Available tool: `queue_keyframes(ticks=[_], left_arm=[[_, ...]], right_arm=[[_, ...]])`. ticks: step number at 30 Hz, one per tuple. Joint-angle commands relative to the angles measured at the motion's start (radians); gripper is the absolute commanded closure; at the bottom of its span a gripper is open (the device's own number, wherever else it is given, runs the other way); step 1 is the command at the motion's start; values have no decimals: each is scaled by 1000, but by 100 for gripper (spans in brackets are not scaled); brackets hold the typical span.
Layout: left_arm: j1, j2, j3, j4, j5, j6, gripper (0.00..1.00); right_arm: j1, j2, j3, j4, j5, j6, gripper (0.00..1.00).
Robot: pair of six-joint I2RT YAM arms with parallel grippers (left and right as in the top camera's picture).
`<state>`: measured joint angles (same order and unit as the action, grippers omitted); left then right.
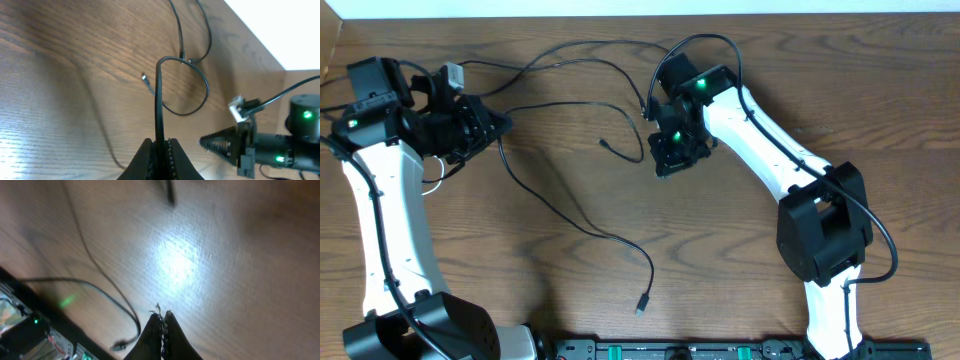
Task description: Untangle cables
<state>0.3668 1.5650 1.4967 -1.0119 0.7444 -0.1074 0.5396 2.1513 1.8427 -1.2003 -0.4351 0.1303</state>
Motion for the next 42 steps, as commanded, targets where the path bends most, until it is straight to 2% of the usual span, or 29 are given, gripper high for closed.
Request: queue_keyframes(ticks=[1, 6, 7, 8, 9, 10, 11, 14, 18, 22, 23, 24, 27, 32, 36, 39, 40, 42], left_arm=[[16, -24, 29, 11, 85, -26, 93], [31, -24, 29, 13, 86, -30, 93], [32, -24, 29, 13, 86, -29, 93], [32, -24, 29, 14, 86, -29, 93], [31, -24, 29, 14, 86, -29, 92], [32, -24, 29, 15, 85, -30, 92], [32, -24, 29, 15, 85, -29, 92], [32, -24, 29, 15, 85, -29, 92], [31, -24, 29, 15, 85, -29, 92], [31, -24, 29, 15, 86, -30, 93], [31, -24, 29, 15, 86, -29, 93], [31, -24, 29, 15, 86, -29, 93], [31, -24, 29, 15, 86, -34, 93], [32, -24, 29, 27, 86, -97, 93], [32, -24, 29, 30, 87, -98, 92], [34, -24, 29, 34, 87, -98, 93], [39, -24, 29, 36, 86, -106, 93], [55, -24, 29, 43, 86, -128, 93]], right_arm=[[-2, -17, 2, -36, -12, 3, 99], [-1, -20, 2, -21, 43, 4, 99], [-2, -19, 2, 9, 48, 6, 84], [-3, -19, 2, 48, 48, 17, 54], [-3, -19, 2, 87, 48, 33, 36], [-3, -19, 2, 130, 49, 50, 20], [-3, -19, 2, 204, 48, 71, 12], [8, -19, 2, 287, 20, 74, 4], [43, -19, -1, 311, -45, -56, 3], [101, -18, -2, 327, -5, -82, 2], [117, -17, -5, 339, 19, -77, 2], [139, -16, -7, 357, 98, -36, 9], [162, -6, -8, 380, 257, 94, 39], [169, 35, -12, 434, 291, 121, 42], [164, 67, -12, 434, 271, 127, 61], [164, 69, -12, 433, 267, 127, 85], [166, 69, -12, 428, 259, 127, 98], [166, 69, -12, 409, 227, 127, 99]])
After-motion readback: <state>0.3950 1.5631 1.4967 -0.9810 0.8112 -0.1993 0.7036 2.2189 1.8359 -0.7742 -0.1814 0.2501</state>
